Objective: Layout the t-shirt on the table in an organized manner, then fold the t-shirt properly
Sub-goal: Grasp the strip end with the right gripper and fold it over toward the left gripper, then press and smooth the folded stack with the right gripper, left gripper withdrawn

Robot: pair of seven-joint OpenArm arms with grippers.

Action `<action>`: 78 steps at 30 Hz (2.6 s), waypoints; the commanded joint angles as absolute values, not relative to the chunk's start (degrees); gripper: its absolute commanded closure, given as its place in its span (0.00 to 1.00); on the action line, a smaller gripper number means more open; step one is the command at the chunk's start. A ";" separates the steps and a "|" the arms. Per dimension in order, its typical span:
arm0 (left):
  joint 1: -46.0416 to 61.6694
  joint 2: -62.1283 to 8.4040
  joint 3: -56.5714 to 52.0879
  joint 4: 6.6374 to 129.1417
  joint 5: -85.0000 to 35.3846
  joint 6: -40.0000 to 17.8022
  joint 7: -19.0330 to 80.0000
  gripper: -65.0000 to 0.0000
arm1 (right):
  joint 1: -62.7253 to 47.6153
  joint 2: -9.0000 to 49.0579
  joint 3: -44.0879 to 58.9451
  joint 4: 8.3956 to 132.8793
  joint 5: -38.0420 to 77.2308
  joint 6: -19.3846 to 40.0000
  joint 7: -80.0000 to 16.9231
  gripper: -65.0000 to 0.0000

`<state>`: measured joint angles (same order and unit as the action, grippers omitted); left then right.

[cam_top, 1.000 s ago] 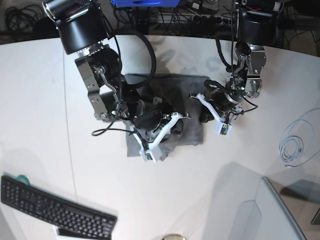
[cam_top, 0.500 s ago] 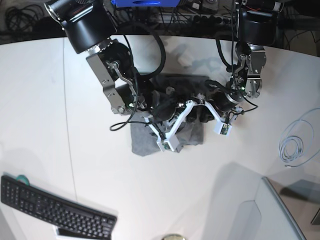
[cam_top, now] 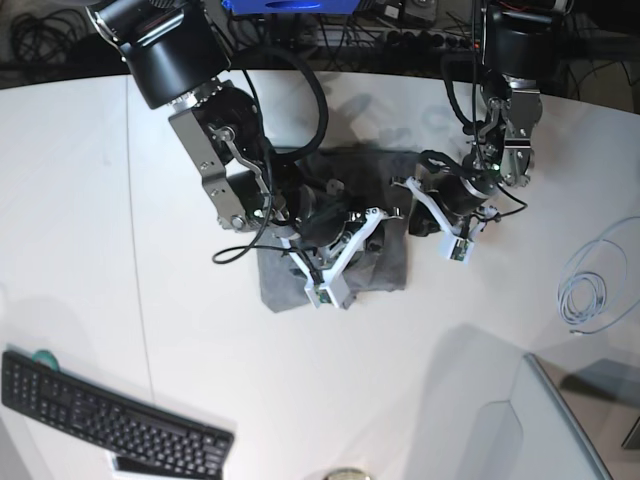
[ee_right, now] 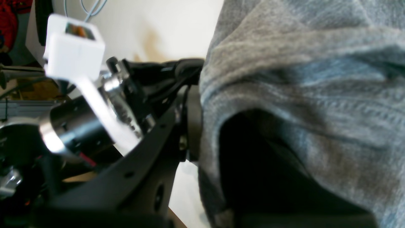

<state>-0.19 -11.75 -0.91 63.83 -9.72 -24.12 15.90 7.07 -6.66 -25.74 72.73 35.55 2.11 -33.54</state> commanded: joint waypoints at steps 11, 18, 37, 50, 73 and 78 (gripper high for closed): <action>1.27 -15.25 -6.99 69.76 -10.51 -24.48 18.51 1.00 | 8.31 -7.52 -25.63 73.71 36.44 2.33 -31.60 0.97; 2.95 -17.98 -14.73 69.67 -10.42 -24.48 18.59 1.00 | 8.31 -7.69 -25.98 73.80 36.44 2.33 -30.11 0.46; 7.08 -20.62 -25.01 69.14 -10.42 -24.57 18.59 1.00 | 17.63 -8.57 -45.67 64.48 36.62 2.33 -25.89 0.24; 8.75 -21.67 -31.96 69.05 -10.42 -24.66 18.42 1.00 | 18.51 -2.24 -51.56 87.52 36.53 -9.54 -33.27 0.33; 15.60 -22.02 -41.63 69.76 -10.77 -24.92 17.98 1.00 | 17.01 -7.08 -37.49 65.45 36.18 -4.79 -29.58 1.00; 15.52 -21.93 -41.54 69.76 -10.86 -24.92 18.07 1.00 | 24.66 -9.00 -44.26 59.47 36.70 -5.05 -23.25 1.00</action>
